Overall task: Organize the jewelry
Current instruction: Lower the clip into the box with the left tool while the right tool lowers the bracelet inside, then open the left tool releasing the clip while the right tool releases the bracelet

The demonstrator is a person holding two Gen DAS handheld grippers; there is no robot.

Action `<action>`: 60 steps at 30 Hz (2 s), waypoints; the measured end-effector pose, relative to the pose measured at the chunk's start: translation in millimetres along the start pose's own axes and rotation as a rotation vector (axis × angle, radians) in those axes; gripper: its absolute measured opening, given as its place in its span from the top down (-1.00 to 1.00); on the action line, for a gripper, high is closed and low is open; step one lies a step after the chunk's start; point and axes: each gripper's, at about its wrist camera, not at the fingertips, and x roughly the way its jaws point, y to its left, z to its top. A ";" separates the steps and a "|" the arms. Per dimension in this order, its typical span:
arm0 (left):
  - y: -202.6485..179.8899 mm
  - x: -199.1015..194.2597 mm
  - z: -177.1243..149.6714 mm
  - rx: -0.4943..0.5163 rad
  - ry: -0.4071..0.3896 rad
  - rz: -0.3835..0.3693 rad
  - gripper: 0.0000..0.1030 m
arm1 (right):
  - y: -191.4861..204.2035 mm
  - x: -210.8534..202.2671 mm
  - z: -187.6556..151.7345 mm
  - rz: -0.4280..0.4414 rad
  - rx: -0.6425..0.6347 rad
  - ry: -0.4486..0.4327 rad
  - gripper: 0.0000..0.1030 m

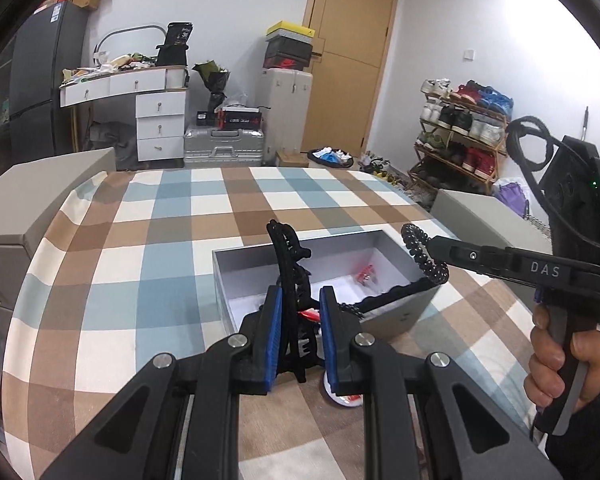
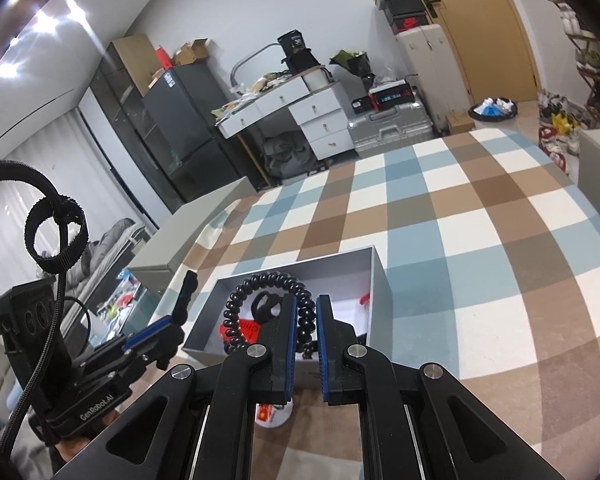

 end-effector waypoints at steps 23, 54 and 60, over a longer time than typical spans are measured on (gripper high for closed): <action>-12.0 27.7 1.6 0.047 0.052 0.064 0.74 | -8.2 26.4 -5.6 -0.048 0.024 0.029 0.83; -32.3 31.3 -0.8 0.173 0.097 0.045 0.73 | -4.0 24.9 -4.4 -0.065 -0.017 0.046 0.78; -38.0 22.0 -1.4 0.181 0.093 0.024 0.19 | -1.6 19.9 -5.5 -0.062 -0.033 0.056 0.67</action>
